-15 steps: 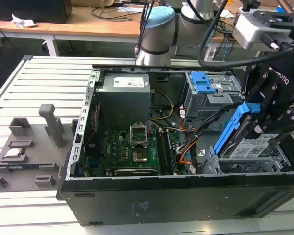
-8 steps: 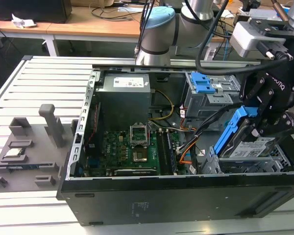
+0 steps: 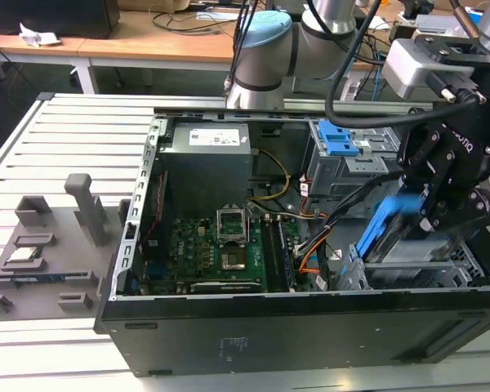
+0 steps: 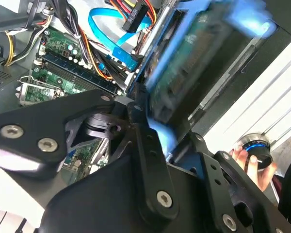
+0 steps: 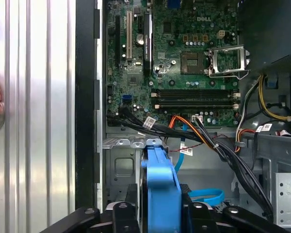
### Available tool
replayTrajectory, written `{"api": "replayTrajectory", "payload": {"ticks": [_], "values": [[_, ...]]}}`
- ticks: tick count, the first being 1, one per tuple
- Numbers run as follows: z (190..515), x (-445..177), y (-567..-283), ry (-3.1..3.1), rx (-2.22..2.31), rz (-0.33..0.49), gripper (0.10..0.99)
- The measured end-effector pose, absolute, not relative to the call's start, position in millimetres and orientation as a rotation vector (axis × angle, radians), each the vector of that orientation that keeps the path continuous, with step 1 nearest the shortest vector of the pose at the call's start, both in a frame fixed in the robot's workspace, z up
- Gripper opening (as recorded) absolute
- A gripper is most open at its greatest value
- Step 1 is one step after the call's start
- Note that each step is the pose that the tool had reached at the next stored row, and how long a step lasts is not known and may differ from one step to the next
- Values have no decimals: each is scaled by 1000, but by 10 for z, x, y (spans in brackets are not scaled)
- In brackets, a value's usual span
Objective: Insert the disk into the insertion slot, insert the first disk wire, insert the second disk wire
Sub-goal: 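Insert the disk into the insertion slot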
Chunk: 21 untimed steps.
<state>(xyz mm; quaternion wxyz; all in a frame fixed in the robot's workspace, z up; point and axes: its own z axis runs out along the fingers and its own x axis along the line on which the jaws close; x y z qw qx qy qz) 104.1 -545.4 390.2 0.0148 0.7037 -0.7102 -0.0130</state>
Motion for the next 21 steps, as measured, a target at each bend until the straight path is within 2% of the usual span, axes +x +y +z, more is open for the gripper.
{"api": "replayTrajectory", "payload": {"ticks": [1, 4, 5, 6, 7, 9, 21], "values": [[3901, 1041, -5454, -2210, 2190, -40, 439], [3901, 1041, -5454, -2210, 2190, -41, 427], [3901, 1041, -5455, -2210, 2190, -40, 361], [3901, 1041, -5454, -2210, 2190, -40, 235], [3900, 1041, -5454, -2210, 2190, -40, 235], [3900, 1041, -5454, -2210, 2190, -40, 114], [3899, 1042, -5454, -2211, 2190, -41, 106]]}}
